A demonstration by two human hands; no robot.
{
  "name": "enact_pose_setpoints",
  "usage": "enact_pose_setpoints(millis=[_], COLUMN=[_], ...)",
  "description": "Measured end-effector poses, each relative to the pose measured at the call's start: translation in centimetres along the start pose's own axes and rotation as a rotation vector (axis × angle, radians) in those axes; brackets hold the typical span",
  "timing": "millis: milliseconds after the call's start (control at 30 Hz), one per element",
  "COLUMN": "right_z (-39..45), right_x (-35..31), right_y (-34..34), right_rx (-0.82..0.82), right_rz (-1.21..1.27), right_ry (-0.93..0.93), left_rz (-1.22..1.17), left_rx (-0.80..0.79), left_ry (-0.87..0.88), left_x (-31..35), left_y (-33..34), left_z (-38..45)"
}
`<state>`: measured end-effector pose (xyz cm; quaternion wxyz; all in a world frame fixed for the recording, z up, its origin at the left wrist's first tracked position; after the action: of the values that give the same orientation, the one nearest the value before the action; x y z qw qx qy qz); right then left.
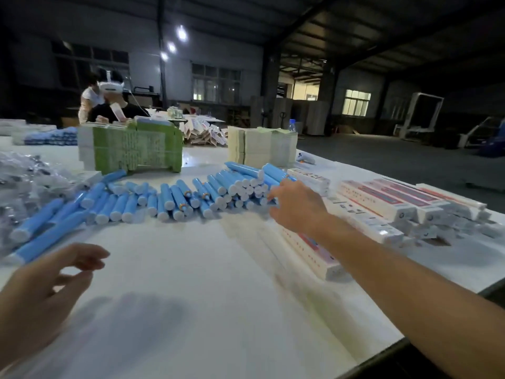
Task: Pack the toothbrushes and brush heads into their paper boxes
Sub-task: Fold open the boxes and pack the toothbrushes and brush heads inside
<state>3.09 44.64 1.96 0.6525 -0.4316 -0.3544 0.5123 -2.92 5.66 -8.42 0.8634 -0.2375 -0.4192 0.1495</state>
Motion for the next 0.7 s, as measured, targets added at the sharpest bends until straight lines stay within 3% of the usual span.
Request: enact_pose_setpoints(millis=[167, 333, 433, 600, 700], right_z=[-1.1, -1.0, -1.5, -0.8, -0.6], right_x=[-17.4, -31.3, -34.1, -34.2, -34.1], right_y=[0.4, -0.8, 0.1, 1.9, 1.7], right_rx=[-0.034, 0.007, 0.053, 0.044, 0.039], right_rz=[0.556, 0.912, 1.086, 1.26, 1.305], right_ry=[-0.352, -0.461, -0.455, -0.461, -0.474], left_rz=[0.094, 0.196, 0.307, 0.476, 0.8], left_rx=[0.067, 0.203, 0.225, 0.096, -0.002], left_ry=[0.041, -0.034, -0.098, -0.224, -0.413], left_x=[3.6, 3.0, 2.5, 2.6, 1.2], left_y=[-1.6, -4.3, -5.4, -8.1, -12.0], left_z=[-0.3, 0.3, 0.1, 0.1, -2.1])
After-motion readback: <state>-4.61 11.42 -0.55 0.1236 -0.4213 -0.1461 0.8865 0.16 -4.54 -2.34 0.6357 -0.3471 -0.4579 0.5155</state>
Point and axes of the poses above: each hand's wrist, its own z-axis towards the middle knuckle, its own y-axis out of the palm, x = y × z, the point moved 6 cm from there along z, towards the middle knuckle, and after that the axes turned 1 degree about -x, right-handed, at the moved point
